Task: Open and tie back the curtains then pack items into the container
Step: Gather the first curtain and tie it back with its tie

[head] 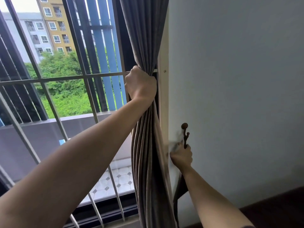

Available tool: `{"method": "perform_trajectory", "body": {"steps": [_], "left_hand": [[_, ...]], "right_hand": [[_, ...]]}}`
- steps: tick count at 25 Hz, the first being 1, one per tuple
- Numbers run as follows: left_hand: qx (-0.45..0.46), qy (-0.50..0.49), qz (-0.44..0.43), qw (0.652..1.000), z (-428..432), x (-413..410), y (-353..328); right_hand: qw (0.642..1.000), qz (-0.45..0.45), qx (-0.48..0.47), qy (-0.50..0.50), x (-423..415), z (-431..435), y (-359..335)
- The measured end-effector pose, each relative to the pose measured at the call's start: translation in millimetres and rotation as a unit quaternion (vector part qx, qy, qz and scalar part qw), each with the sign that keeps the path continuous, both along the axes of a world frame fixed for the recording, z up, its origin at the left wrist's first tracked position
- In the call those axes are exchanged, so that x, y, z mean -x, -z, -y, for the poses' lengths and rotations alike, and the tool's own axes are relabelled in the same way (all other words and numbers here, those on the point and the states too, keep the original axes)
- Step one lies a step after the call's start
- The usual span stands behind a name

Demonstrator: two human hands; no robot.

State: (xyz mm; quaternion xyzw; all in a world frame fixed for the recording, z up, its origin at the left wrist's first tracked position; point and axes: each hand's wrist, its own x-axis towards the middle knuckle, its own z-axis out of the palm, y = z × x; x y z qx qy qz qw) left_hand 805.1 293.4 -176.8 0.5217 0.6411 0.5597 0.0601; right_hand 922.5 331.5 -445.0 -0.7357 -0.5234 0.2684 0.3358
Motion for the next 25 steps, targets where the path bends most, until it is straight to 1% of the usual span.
{"method": "perform_trajectory", "body": {"steps": [1,3,5,6,7,8,10,11,13,14,16,19,22,23,24,25], "left_hand": [[-0.002,0.002,0.001,1.0,0.0,-1.0,0.7],[-0.006,0.005,0.002,1.0,-1.0,-2.0,1.2],[-0.006,0.008,0.001,1.0,-2.2,-1.7,1.0],[-0.006,0.008,-0.002,1.0,-2.5,-1.2,1.2],[-0.006,0.009,-0.004,1.0,-2.3,-1.1,1.5],[-0.008,0.011,-0.007,1.0,-1.8,-1.6,1.7],[-0.011,0.016,-0.008,1.0,0.9,-5.2,1.7],[-0.011,0.019,-0.006,1.0,2.7,-7.9,1.5],[-0.006,0.023,-0.001,1.0,4.6,-13.9,0.5],[-0.004,0.024,0.001,1.0,4.2,-16.1,0.1],[-0.003,0.024,0.003,1.0,1.7,-17.3,0.1],[-0.008,0.016,0.004,1.0,-2.5,-13.9,1.2],[-0.01,0.013,0.004,1.0,-4.7,-14.2,1.0],[-0.007,0.014,0.005,1.0,-5.1,-15.2,0.6],[-0.005,0.016,0.006,1.0,-5.3,-16.2,0.1],[-0.002,0.017,0.006,1.0,-5.2,-16.8,0.1]], "right_hand": [[1.0,0.015,-0.003,0.008,-0.5,-1.7,1.9],[0.998,0.008,-0.06,0.016,-1.9,-0.6,9.5],[0.989,-0.046,-0.129,0.047,-4.1,11.4,14.1],[0.984,-0.074,-0.148,0.063,-5.2,20.1,13.3],[0.981,-0.101,-0.146,0.073,-7.2,30.2,9.3],[0.983,-0.116,-0.13,0.063,-10.0,37.2,6.4],[0.988,-0.139,-0.07,-0.003,-17.9,47.9,-7.3],[0.983,-0.176,-0.05,-0.023,-22.1,52.7,-18.7],[0.957,-0.284,-0.036,-0.051,-28.8,65.3,-49.7],[0.944,-0.32,-0.029,-0.074,-30.8,72.8,-66.5],[0.928,-0.351,-0.017,-0.123,-31.8,90.3,-97.1],[0.905,-0.389,-0.035,-0.172,-30.6,118.3,-117.9],[0.852,-0.472,-0.061,-0.218,-7.3,137.6,-124.3],[0.848,-0.477,-0.078,-0.217,6.0,136.3,-127.9],[0.859,-0.456,-0.1,-0.208,20.1,131.5,-129.6],[0.878,-0.42,-0.12,-0.195,34.3,126.3,-132.4]]}}
